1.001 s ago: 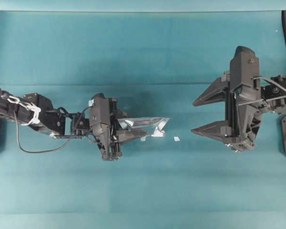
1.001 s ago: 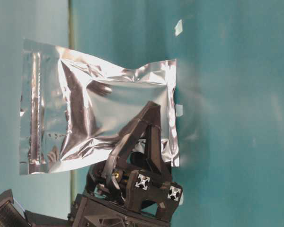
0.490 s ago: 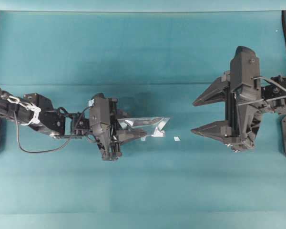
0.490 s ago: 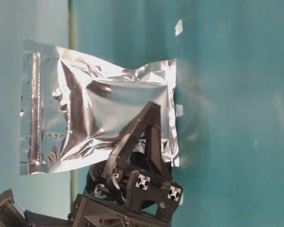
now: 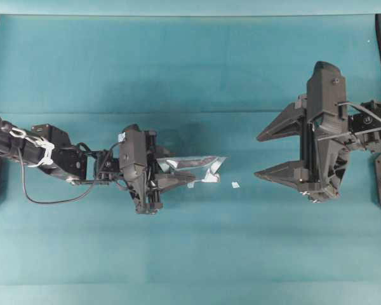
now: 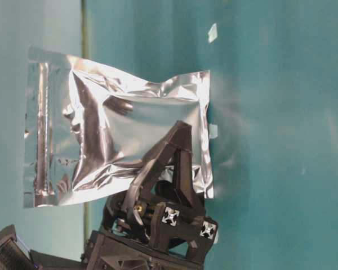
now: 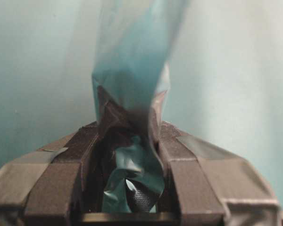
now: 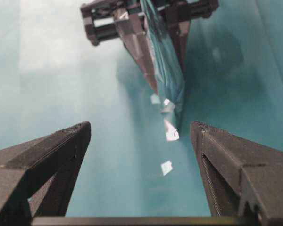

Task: Hand over the silver zip bag and make it stand upright.

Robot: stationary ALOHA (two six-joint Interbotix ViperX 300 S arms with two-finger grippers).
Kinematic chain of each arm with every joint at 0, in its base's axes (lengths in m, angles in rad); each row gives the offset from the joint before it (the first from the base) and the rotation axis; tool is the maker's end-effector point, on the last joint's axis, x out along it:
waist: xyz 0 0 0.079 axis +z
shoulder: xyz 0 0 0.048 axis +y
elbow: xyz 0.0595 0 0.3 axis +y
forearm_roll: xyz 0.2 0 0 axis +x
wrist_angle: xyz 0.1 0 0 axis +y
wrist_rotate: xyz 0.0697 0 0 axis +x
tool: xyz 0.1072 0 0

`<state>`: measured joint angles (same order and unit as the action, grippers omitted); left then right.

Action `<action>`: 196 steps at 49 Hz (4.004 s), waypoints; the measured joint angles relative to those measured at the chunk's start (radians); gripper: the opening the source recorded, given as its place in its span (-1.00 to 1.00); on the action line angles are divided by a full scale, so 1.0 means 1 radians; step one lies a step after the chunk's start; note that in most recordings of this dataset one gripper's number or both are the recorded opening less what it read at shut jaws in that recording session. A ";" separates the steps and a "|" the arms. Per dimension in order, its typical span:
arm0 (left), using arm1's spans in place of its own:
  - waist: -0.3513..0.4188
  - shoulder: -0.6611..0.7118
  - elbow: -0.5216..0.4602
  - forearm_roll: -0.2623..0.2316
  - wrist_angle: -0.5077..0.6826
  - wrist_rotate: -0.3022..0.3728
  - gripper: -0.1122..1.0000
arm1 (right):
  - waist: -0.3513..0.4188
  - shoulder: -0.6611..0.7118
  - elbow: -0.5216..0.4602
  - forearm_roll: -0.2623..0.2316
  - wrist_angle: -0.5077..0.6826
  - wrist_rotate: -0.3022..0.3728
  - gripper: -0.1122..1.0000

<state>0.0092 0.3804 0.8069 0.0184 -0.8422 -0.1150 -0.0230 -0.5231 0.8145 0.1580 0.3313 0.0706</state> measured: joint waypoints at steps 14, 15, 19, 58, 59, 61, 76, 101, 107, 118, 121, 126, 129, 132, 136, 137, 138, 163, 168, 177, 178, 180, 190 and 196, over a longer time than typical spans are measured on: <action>0.000 0.000 0.000 0.000 0.000 0.000 -0.26 | 0.005 0.000 0.002 0.000 0.000 0.000 0.94; 0.000 0.000 0.002 0.002 0.002 0.000 -0.26 | 0.005 0.000 0.003 0.000 0.000 0.000 0.94; 0.000 0.000 0.000 0.000 0.000 0.000 -0.27 | 0.005 0.000 0.003 0.000 0.000 0.000 0.94; -0.002 -0.002 0.002 0.002 0.002 0.000 -0.26 | 0.006 0.000 0.009 0.002 0.000 0.000 0.94; -0.002 -0.002 0.002 0.000 0.002 0.000 -0.26 | 0.006 0.000 0.009 0.002 0.000 0.002 0.94; -0.002 -0.002 0.002 0.002 0.002 0.002 -0.26 | 0.006 0.000 0.011 0.002 0.000 0.005 0.94; -0.002 -0.002 0.002 0.000 0.005 0.000 -0.26 | 0.017 0.000 0.025 0.003 0.000 0.025 0.94; -0.003 -0.003 0.002 0.002 0.005 0.000 -0.27 | 0.018 -0.002 0.029 0.003 -0.018 0.025 0.94; -0.005 -0.003 0.002 0.000 0.006 0.000 -0.27 | 0.018 -0.002 0.032 0.003 -0.021 0.025 0.94; -0.006 -0.005 0.003 0.000 0.006 0.000 -0.26 | 0.018 -0.005 0.037 0.002 -0.023 0.023 0.94; -0.006 -0.006 0.003 0.000 0.008 0.000 -0.26 | 0.018 -0.006 0.040 0.002 -0.023 0.025 0.94; -0.008 -0.006 0.003 0.000 0.008 0.000 -0.27 | 0.018 -0.008 0.041 0.003 -0.023 0.025 0.94; -0.008 -0.006 0.003 0.002 0.008 0.000 -0.26 | 0.017 -0.008 0.043 0.003 -0.023 0.025 0.94; -0.009 -0.006 0.005 0.000 0.008 0.000 -0.26 | 0.018 -0.008 0.043 0.002 -0.023 0.025 0.94; -0.009 -0.006 0.005 0.000 0.008 0.002 -0.26 | 0.018 -0.008 0.043 0.003 -0.025 0.023 0.94; -0.009 -0.006 0.003 0.000 0.008 0.002 -0.26 | 0.018 -0.009 0.043 0.002 -0.025 0.025 0.94; -0.009 -0.006 0.005 0.000 0.008 0.002 -0.26 | 0.018 -0.009 0.043 0.002 -0.025 0.025 0.94; -0.014 -0.009 -0.005 0.000 0.029 0.040 -0.26 | 0.018 -0.011 0.043 0.003 -0.025 0.025 0.94; -0.014 -0.009 -0.005 0.000 0.031 0.040 -0.26 | 0.018 -0.011 0.044 0.003 -0.025 0.025 0.94; -0.014 -0.012 -0.005 0.000 0.034 0.040 -0.26 | 0.018 -0.012 0.044 0.002 -0.025 0.025 0.94; -0.014 -0.014 -0.003 0.000 0.034 0.040 -0.26 | 0.018 -0.012 0.044 0.003 -0.025 0.025 0.94; -0.015 -0.014 -0.003 0.000 0.035 0.040 -0.26 | 0.018 -0.012 0.044 0.002 -0.025 0.026 0.94; -0.017 -0.015 -0.003 0.000 0.035 0.040 -0.27 | 0.018 -0.012 0.044 0.003 -0.023 0.026 0.94; -0.018 -0.014 -0.003 0.000 0.034 0.040 -0.27 | 0.020 -0.012 0.044 0.003 -0.025 0.025 0.94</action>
<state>-0.0092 0.3666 0.8038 0.0184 -0.8084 -0.0752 -0.0031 -0.5354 0.8590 0.1611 0.3068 0.0951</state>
